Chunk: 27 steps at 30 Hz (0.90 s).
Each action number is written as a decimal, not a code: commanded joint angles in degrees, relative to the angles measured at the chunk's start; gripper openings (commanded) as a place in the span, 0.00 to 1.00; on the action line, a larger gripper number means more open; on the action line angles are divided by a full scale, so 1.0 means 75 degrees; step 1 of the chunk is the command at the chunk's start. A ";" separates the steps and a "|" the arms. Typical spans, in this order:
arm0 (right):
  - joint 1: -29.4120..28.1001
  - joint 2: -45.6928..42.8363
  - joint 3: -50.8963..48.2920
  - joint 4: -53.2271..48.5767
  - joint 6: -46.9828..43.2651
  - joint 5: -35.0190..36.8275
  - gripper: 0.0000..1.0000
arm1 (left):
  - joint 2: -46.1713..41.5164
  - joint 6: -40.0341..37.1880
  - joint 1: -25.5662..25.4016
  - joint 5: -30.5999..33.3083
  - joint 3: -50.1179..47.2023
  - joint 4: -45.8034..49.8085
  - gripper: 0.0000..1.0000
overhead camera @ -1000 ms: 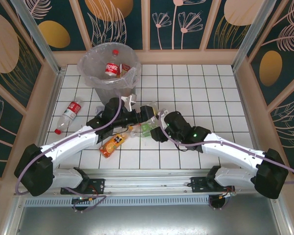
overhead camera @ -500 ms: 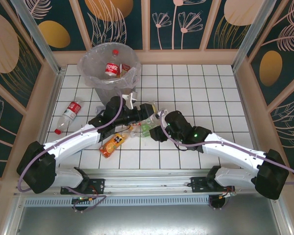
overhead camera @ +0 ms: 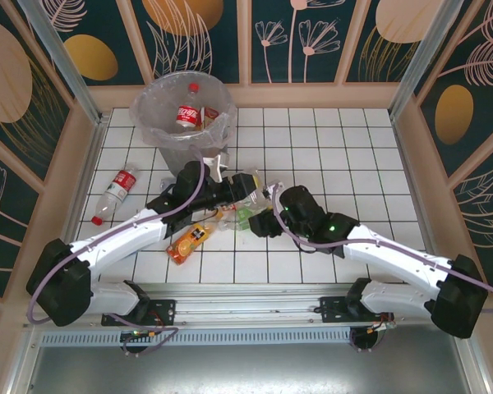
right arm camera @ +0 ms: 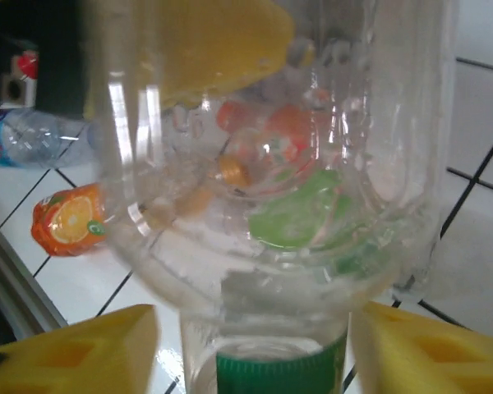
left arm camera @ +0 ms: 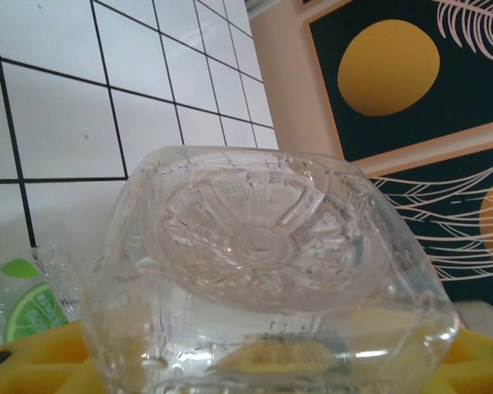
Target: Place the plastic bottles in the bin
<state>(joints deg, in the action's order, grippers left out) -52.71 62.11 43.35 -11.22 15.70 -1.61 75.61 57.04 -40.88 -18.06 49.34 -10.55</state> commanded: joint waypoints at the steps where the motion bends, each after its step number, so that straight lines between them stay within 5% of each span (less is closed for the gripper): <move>1: -0.0026 -0.0462 -0.0193 0.0373 0.0103 -0.0020 0.76 | -0.0211 -0.0572 -0.0036 0.0423 0.0712 0.0619 0.59; 15: -0.0027 -0.1627 -0.0291 0.0009 0.0762 0.0716 0.99 | 0.0838 -0.2829 0.0801 0.1354 0.4641 0.3535 0.61; 27: -0.0026 -0.1765 0.0067 -0.0511 0.0691 0.1341 0.99 | 0.2463 -0.4893 0.1898 0.3134 0.8662 0.6112 0.64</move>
<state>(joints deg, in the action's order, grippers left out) -52.75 50.22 41.76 -13.34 20.53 6.48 91.77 26.87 -27.79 -0.40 108.49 28.25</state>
